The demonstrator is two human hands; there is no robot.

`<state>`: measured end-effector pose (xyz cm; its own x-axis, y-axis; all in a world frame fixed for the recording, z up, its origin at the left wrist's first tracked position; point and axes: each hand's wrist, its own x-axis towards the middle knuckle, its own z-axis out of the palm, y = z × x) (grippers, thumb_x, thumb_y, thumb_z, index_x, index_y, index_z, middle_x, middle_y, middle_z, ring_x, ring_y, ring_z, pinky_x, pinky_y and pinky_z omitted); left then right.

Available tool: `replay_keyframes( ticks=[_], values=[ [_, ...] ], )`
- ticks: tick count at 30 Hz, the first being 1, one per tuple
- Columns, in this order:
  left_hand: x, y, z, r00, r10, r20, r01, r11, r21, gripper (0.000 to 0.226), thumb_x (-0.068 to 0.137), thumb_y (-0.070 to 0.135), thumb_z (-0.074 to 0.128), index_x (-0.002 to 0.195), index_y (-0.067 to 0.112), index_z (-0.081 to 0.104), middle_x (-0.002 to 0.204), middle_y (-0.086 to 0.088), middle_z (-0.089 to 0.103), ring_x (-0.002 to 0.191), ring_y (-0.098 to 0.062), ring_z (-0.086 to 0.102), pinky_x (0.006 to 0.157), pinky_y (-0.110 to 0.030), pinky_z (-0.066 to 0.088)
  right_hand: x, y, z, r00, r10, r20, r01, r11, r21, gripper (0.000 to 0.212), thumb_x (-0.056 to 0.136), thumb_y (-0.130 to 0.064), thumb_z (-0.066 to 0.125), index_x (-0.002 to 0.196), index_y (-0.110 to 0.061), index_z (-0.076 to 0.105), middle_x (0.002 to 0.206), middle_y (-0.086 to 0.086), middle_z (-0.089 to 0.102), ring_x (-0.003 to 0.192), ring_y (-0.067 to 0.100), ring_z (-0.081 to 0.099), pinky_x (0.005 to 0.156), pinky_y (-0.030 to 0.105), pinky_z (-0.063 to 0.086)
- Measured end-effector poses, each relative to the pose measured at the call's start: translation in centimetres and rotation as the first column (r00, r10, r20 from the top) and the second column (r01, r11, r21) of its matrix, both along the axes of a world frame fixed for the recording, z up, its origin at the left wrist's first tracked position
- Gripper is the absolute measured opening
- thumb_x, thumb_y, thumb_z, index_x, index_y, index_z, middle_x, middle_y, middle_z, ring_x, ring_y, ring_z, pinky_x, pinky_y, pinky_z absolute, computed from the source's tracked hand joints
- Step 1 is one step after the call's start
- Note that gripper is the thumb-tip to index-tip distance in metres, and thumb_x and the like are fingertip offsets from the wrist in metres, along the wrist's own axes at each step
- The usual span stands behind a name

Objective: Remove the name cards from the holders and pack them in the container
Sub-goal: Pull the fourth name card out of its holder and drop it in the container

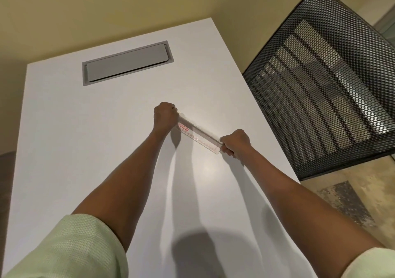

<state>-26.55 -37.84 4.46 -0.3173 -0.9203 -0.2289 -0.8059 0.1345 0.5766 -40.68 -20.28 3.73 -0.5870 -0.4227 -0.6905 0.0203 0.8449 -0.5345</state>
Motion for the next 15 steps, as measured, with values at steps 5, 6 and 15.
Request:
replay_keyframes(
  ticks=[5,6,15],
  values=[
    [1.5,0.9,0.9,0.976,0.13,-0.177,-0.135,0.991,-0.016,0.018,0.075,0.005,0.048,0.065,0.02,0.043,0.068,-0.003,0.034,0.064,-0.019,0.032,0.054,-0.018,0.038,0.3,-0.3,0.4,0.998,0.018,-0.067,-0.019,1.0,-0.021,0.018,0.079,-0.01,0.06,0.087,0.002,0.07,0.081,0.016,0.076,0.057,0.023,0.06,0.056,0.031,0.05],
    [2.0,1.2,1.1,0.954,0.229,-0.193,-0.234,0.972,-0.002,0.019,0.077,0.004,0.054,0.068,0.019,0.045,0.074,-0.002,0.037,0.069,-0.019,0.037,0.063,-0.024,0.042,0.3,-0.4,0.6,0.996,0.009,-0.088,-0.013,0.999,-0.041,0.019,0.079,-0.01,0.062,0.088,0.003,0.07,0.083,0.016,0.076,0.063,0.025,0.064,0.063,0.036,0.055],
    [6.3,4.3,4.4,0.664,0.576,-0.477,-0.525,0.813,0.252,0.014,0.065,0.003,0.068,0.062,0.017,0.064,0.064,-0.001,0.055,0.058,-0.024,0.049,0.064,-0.028,0.048,1.4,-0.5,3.9,0.974,-0.005,-0.226,-0.031,0.987,-0.16,0.023,0.085,-0.012,0.06,0.103,0.002,0.067,0.103,0.019,0.07,0.1,0.031,0.067,0.079,0.031,0.055]
  ],
)
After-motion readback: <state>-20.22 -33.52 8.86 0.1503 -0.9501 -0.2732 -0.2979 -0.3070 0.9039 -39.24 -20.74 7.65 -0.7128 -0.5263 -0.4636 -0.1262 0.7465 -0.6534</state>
